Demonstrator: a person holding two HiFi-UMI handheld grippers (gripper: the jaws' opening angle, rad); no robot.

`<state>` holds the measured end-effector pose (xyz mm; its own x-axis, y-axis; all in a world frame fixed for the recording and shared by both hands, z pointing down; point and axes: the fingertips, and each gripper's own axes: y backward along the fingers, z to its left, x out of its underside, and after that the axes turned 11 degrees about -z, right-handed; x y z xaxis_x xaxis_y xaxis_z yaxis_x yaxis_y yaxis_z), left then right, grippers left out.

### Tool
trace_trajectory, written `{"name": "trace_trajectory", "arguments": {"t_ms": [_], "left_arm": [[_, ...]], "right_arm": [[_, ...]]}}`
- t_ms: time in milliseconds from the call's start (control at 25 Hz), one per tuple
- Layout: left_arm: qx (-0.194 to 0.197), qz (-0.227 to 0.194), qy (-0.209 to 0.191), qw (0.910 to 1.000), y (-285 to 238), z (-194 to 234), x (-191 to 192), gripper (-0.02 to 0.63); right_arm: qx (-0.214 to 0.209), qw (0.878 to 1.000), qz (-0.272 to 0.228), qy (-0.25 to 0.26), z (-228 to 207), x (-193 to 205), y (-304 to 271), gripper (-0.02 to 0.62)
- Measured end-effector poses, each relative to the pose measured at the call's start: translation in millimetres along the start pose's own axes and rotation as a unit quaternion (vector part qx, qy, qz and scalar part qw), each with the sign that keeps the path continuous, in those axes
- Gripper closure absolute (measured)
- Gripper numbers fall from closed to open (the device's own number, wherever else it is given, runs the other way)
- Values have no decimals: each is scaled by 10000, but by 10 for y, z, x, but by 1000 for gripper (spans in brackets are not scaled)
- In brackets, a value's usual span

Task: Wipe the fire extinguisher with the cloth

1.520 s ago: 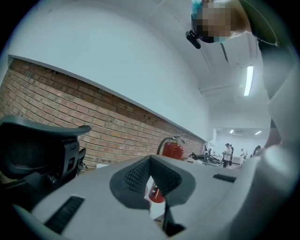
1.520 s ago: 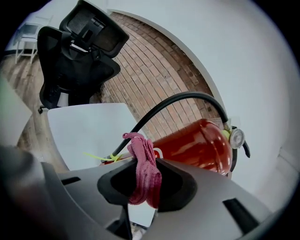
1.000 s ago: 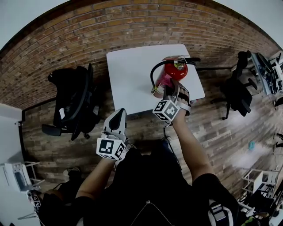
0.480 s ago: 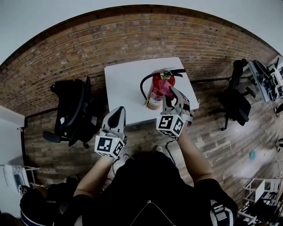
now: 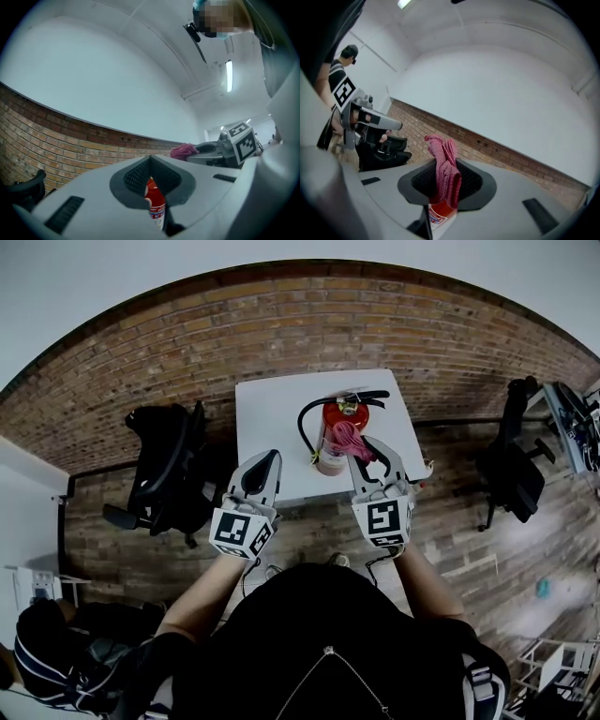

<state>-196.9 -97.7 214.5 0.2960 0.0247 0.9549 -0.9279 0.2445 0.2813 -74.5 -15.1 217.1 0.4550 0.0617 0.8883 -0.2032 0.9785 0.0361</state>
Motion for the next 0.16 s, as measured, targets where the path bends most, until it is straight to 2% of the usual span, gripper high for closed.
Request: {"name": "trace_trajectory", "arguments": {"t_ms": [160], "left_arm": [[77, 13, -74, 9999, 1, -185, -28, 575]], "right_arm": [[-71, 9969, -149, -764, -36, 29, 271, 485]]}}
